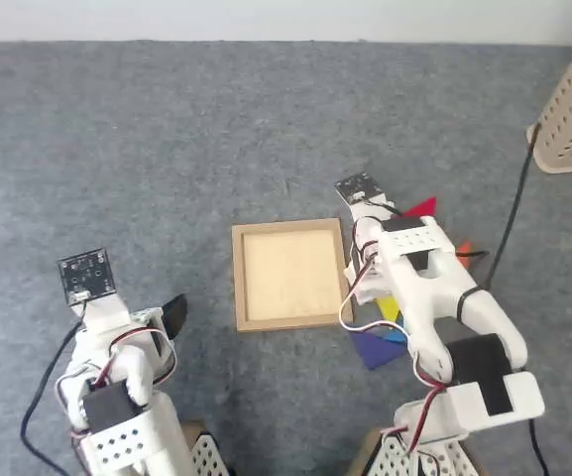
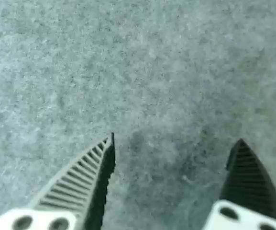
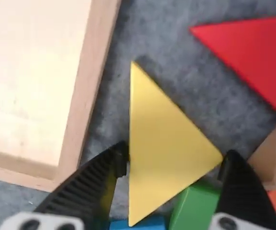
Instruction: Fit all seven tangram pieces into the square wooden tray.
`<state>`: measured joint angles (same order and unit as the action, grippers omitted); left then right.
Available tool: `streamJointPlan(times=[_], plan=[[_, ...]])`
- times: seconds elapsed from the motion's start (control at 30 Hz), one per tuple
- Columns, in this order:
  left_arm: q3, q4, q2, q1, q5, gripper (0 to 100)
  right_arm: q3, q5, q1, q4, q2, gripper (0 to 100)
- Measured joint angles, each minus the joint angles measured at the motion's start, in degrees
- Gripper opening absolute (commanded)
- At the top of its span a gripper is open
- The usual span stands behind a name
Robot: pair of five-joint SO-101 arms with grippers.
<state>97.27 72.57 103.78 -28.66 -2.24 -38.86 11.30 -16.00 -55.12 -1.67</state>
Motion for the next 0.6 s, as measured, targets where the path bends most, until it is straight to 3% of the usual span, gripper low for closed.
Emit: streamJointPlan(times=[0.1,0.6], plan=[[0.0,0.0,0.0,0.0,0.0,35,0.0,0.0,0.4,0.1,0.0,17.2],[0.0,0.0,0.0,0.0,0.0,35,-0.1,-1.0,0.2,-1.0,6.8,16.7]])
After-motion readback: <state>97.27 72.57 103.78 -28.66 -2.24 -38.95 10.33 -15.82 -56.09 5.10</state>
